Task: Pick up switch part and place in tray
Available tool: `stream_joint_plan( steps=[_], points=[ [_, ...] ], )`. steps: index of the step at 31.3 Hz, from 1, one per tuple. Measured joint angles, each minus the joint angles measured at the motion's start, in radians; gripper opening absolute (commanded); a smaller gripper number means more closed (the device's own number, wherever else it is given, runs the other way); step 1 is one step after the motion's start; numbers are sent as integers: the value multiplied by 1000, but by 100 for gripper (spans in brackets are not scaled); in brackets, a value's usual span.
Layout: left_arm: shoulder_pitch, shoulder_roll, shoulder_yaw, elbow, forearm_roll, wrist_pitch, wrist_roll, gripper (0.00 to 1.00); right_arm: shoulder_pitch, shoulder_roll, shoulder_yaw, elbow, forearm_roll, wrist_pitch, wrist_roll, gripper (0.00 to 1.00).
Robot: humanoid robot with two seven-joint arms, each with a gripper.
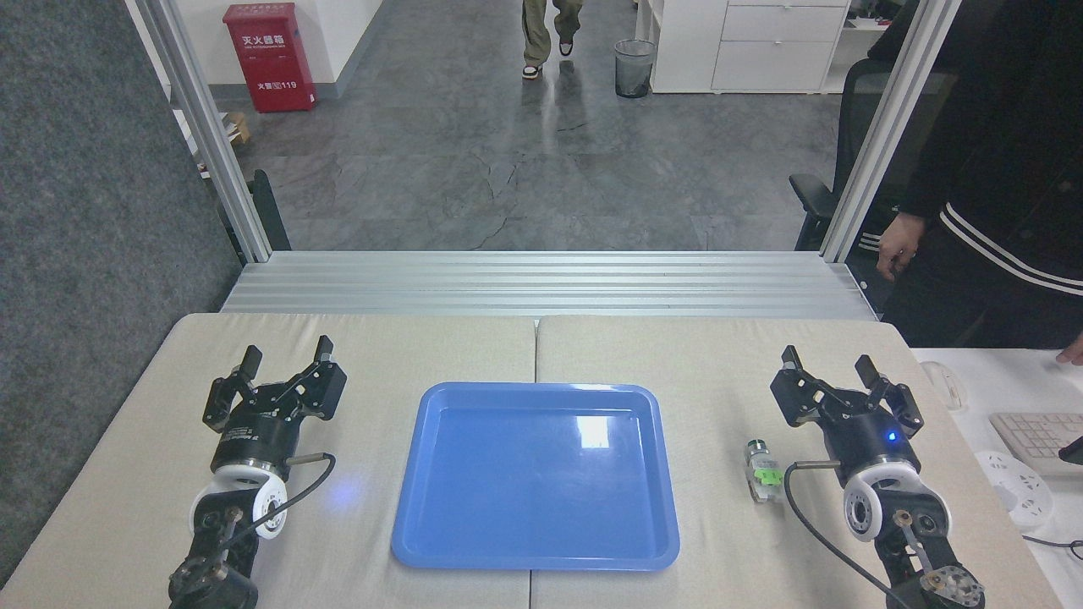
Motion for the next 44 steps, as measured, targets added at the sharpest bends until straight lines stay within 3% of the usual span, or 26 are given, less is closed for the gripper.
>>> stream_joint_plan(
  steps=[29, 44],
  points=[
    [2, -1, 0, -7, 0, 0, -1, 100, 0, -1, 0, -1, 1, 0, 0, 98],
    [3, 0, 0, -8, 0, 0, -1, 100, 83, 24, 52, -11, 11, 55, 80, 98]
  ],
)
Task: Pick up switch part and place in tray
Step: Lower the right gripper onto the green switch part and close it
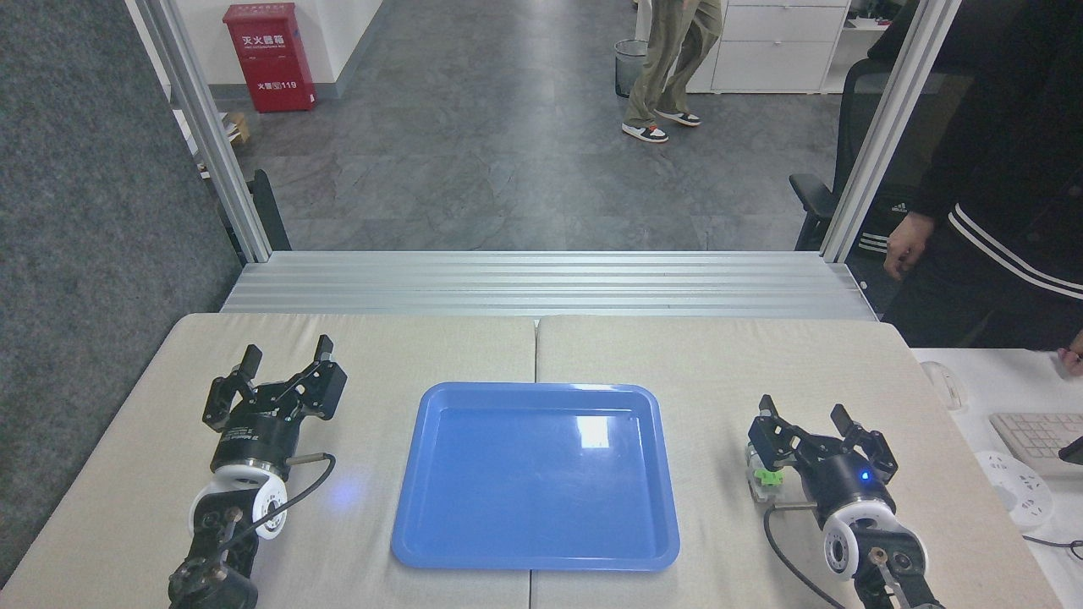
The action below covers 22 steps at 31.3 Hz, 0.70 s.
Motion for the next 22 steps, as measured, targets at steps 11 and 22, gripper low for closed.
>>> stream_joint_plan(
  steps=[11, 22],
  points=[
    [2, 1, 0, 0, 0, 0, 0, 100, 30, 12, 38, 23, 100, 18, 60, 98],
    [2, 2, 0, 2, 0, 0, 0, 100, 35, 27, 61, 49, 145, 12, 67, 98]
  ],
)
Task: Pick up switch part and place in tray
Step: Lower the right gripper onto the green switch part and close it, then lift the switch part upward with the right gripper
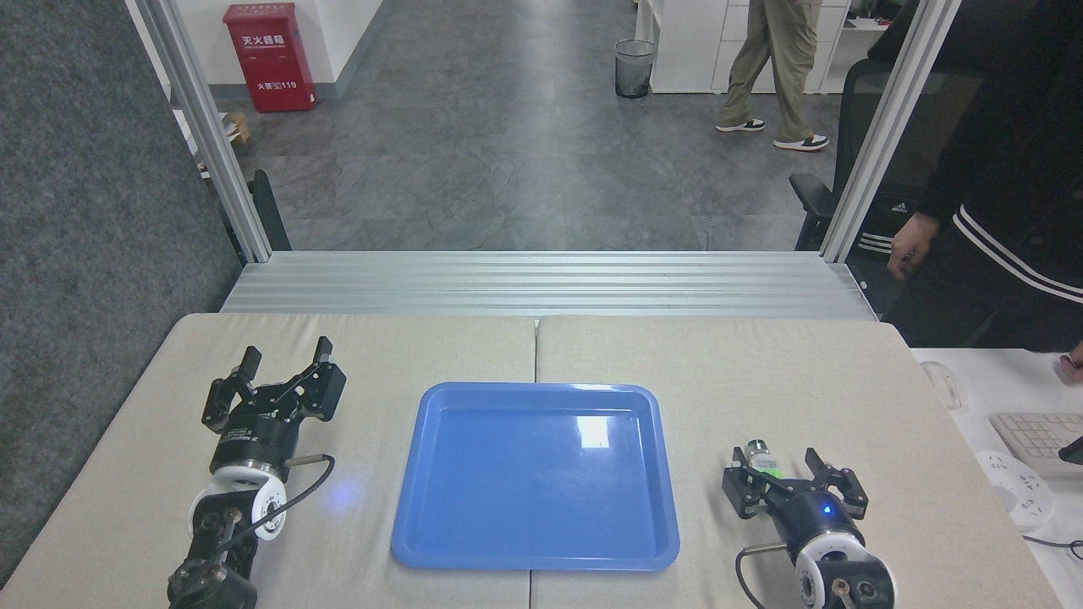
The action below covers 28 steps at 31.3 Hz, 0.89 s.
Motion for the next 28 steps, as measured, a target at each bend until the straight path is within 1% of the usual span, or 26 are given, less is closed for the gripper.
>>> stream_joint_plan(
  steps=[5, 7, 9, 11, 13, 16, 17, 20, 24, 28],
  points=[
    [0, 0, 0, 1, 0, 0, 0, 100, -1, 2, 8, 19, 12, -1, 1, 98],
    [0, 0, 0, 2, 0, 0, 0, 100, -1, 3, 10, 26, 15, -1, 1, 96],
    [0, 0, 0, 2, 0, 0, 0, 100, -1, 4, 12, 32, 17, -1, 1, 87],
    [0, 0, 0, 2, 0, 0, 1, 100, -1, 6, 14, 37, 19, -1, 1, 70],
    [1, 0, 0, 2, 0, 0, 1, 100, -2, 7, 16, 42, 20, -1, 1, 49],
    [1, 0, 0, 2, 0, 0, 1, 100, -2, 9, 19, 48, 21, -1, 1, 28],
    [1, 0, 0, 2, 0, 0, 1, 100, -2, 10, 20, 50, 21, -1, 1, 24],
    [1, 0, 0, 1, 0, 0, 1, 100, -1, 11, 22, 54, 22, -1, 1, 17],
    [1, 0, 0, 1, 0, 0, 1, 100, 1, 14, 23, 59, 22, -1, -1, 0],
    [1, -1, 0, 1, -1, 0, 1, 100, 2, 17, 24, 62, 20, 2, -2, 0]
  ],
)
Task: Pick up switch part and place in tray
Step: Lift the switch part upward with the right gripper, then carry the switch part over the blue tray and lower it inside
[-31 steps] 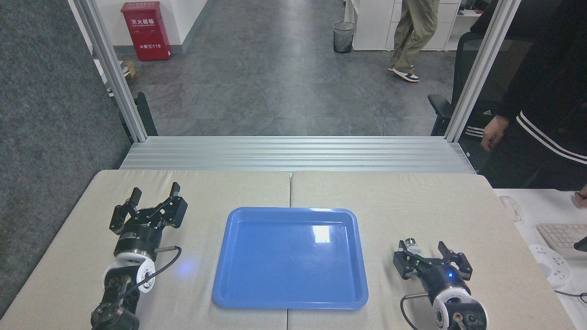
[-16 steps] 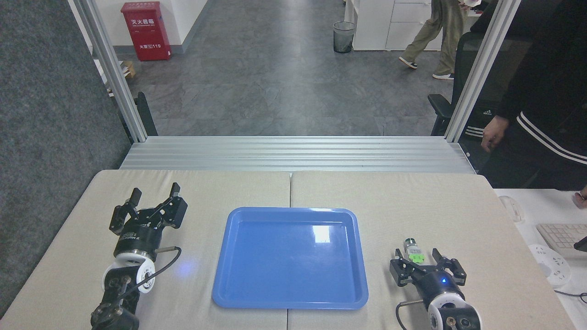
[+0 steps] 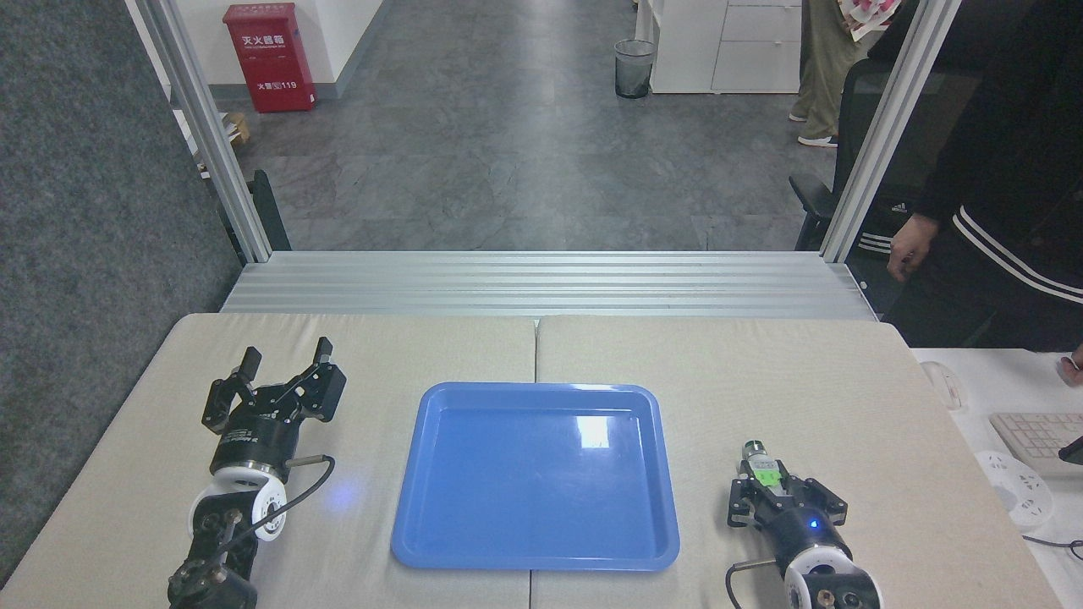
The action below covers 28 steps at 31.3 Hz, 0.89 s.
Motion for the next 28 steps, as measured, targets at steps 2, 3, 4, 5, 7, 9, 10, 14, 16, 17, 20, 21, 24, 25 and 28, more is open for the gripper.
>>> stream_joint_plan(
  steps=[2, 3, 4, 5, 7, 9, 10, 14, 16, 17, 20, 21, 24, 25, 28],
  points=[
    [0, 0, 0, 0, 0, 0, 0, 100, -2, 2, -4, -1, -3, 1, 0, 0],
    [0, 0, 0, -1, 0, 0, 0, 100, -4, 3, -7, -2, -4, 2, 0, 0],
    [0, 0, 0, -1, 0, 0, 0, 100, -8, 4, -11, -4, -6, 2, -1, 0],
    [0, 0, 0, -1, 0, 0, 0, 100, -15, 5, -18, -8, -7, 2, -8, 0],
    [-1, 0, 0, -1, 0, 0, 0, 100, -34, 7, -33, -19, -9, 2, -22, 0],
    [-1, 0, 0, -1, 0, 0, 0, 100, -52, 8, -46, -29, -11, 2, -28, 0],
    [-1, -1, 0, -1, -1, 0, 0, 100, -63, 8, -52, -35, -12, 2, -31, 0],
    [-1, -1, 0, -2, -1, 0, 0, 100, -98, 11, -73, -56, -14, -1, -37, 0],
    [-1, -2, 0, -2, -1, 0, 0, 100, -108, 13, -80, -67, -14, -1, -41, 0],
    [-1, -2, 0, -2, -1, 0, 0, 100, -111, 15, -82, -72, -14, -1, -44, 0],
    [-1, -2, 0, -3, -1, 0, 0, 100, -119, 26, -82, -91, -13, 1, -68, 0],
    [-1, -2, 0, -3, -1, 0, 0, 100, -119, 32, -79, -97, -12, 2, -80, 0],
    [-1, -3, 0, -3, -1, 0, 0, 100, -113, 50, -65, -120, -7, 4, -111, 0],
    [-1, -3, 0, -3, -1, 0, 0, 100, -109, 55, -58, -128, -3, 4, -117, 0],
    [-1, -3, 0, -3, -1, 0, 0, 100, -100, 70, -30, -149, 16, 6, -128, 0]
  ],
)
